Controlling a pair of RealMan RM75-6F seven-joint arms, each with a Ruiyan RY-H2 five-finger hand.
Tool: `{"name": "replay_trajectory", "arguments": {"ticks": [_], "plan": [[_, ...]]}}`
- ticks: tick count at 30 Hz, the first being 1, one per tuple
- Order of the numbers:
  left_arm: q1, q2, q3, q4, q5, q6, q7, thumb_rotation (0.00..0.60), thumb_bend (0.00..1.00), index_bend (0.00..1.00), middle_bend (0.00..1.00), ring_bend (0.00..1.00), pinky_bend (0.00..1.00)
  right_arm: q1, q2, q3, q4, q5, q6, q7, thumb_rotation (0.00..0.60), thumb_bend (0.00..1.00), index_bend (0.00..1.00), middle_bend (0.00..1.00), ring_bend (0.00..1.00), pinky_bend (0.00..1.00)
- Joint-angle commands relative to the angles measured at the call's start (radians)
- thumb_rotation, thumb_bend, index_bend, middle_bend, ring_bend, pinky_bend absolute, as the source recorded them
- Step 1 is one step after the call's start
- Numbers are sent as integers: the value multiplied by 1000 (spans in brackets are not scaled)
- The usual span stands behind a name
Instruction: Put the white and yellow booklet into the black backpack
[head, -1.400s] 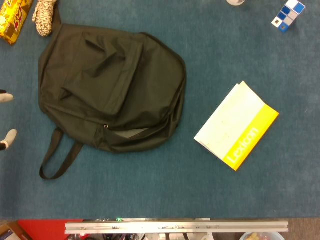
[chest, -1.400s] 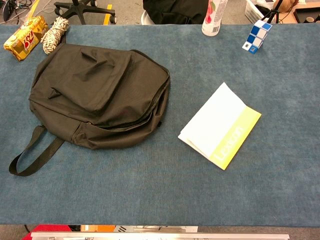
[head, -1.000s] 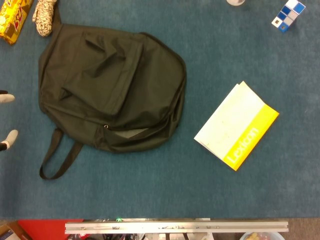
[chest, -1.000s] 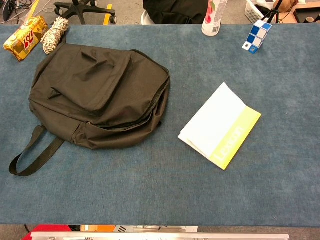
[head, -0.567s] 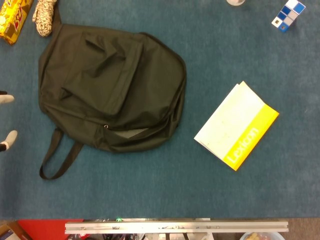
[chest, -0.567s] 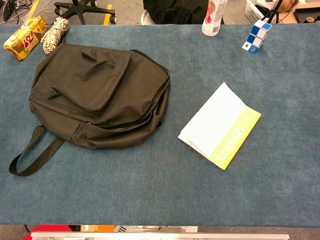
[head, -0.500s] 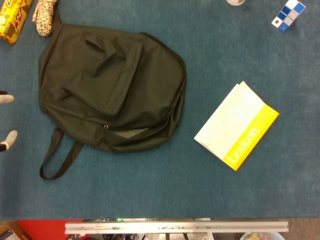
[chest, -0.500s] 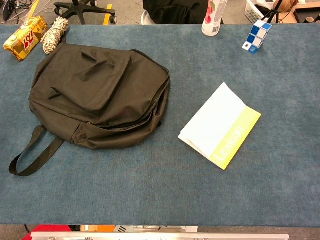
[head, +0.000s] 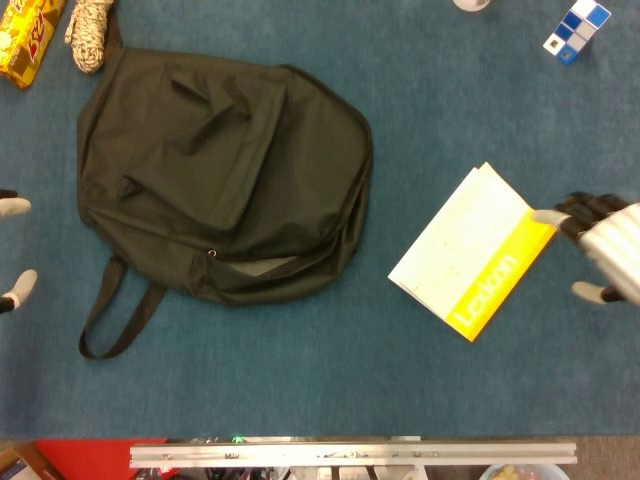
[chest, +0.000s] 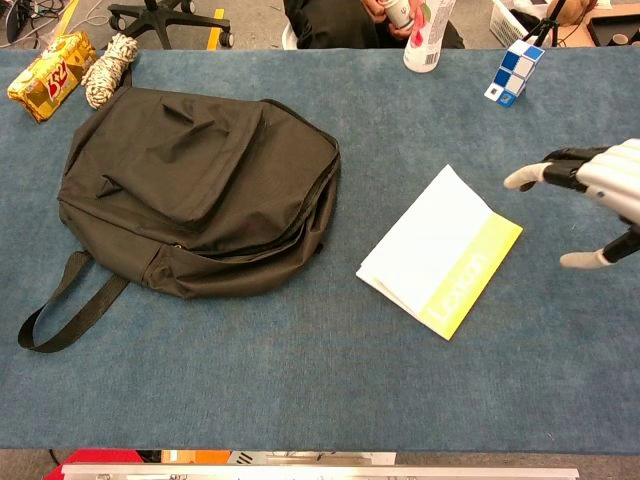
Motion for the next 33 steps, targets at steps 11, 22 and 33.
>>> {"name": "replay_trajectory", "arguments": {"ticks": [11,22,33], "plan": [[20,4,12,6,-5,11,-15,600,204,275,232,161,282,106,-180,-7,137,39,-145,-99,600,76,101,213,114,284],[23,0,11,26,-11,4,-30,600,203,275,232,161,282,134,-216,-8,197,95,-175,-109,600,77,90,209,110,284],[29,1,9,38,-11,11,-49,600,203,275,232,161,282,187,-247,2,213,148,-237,-117,600,77,81,209,109,284]]}}
